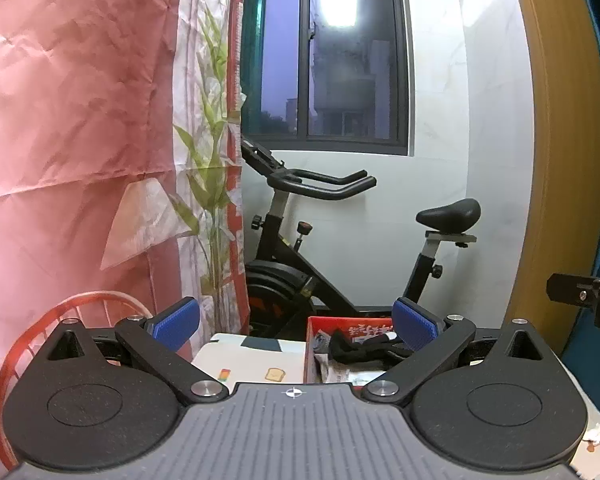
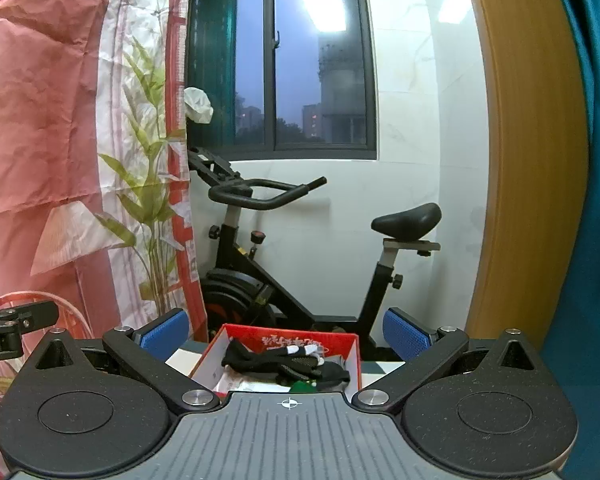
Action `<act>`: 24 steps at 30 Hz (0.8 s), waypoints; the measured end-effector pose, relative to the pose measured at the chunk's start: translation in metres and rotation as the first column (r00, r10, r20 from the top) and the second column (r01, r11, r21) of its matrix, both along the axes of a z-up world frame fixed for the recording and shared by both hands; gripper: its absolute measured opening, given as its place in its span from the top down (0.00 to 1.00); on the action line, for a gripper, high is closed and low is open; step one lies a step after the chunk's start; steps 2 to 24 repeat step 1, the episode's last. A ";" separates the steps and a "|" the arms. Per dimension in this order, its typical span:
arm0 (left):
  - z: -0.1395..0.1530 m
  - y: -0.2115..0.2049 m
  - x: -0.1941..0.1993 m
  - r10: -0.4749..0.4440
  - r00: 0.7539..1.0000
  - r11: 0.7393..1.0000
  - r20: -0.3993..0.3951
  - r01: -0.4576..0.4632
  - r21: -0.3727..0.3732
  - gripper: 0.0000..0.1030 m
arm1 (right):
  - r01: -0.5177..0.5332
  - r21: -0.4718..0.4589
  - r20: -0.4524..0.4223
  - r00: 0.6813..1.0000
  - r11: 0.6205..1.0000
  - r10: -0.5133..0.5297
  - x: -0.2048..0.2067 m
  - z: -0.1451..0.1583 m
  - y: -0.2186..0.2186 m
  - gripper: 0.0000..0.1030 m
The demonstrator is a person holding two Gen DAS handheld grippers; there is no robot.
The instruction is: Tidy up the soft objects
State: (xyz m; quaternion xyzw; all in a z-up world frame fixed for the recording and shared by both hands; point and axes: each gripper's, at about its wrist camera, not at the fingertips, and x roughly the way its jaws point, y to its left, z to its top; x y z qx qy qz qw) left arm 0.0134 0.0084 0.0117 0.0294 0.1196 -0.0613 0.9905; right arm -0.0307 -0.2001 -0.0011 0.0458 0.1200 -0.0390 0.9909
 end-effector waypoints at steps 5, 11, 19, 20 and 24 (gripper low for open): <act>0.000 0.001 0.001 -0.002 1.000 1.000 -0.001 0.002 -0.004 0.00 | 0.000 0.000 0.000 1.000 1.000 0.000 0.000 0.000 0.000 0.00; 0.000 0.001 0.001 -0.002 1.000 1.000 -0.001 0.002 -0.004 0.00 | 0.000 0.000 0.000 1.000 1.000 0.000 0.000 0.000 0.000 0.00; 0.000 0.001 0.001 -0.002 1.000 1.000 -0.001 0.002 -0.004 0.00 | 0.000 0.000 0.000 1.000 1.000 0.000 0.000 0.000 0.000 0.00; 0.000 0.001 0.001 -0.002 1.000 1.000 -0.001 0.002 -0.004 0.00 | 0.000 0.000 0.000 1.000 1.000 0.000 0.000 0.000 0.000 0.00; 0.000 0.001 0.001 -0.002 1.000 1.000 -0.001 0.002 -0.004 0.00 | 0.000 0.000 0.000 1.000 1.000 0.000 0.000 0.000 0.000 0.00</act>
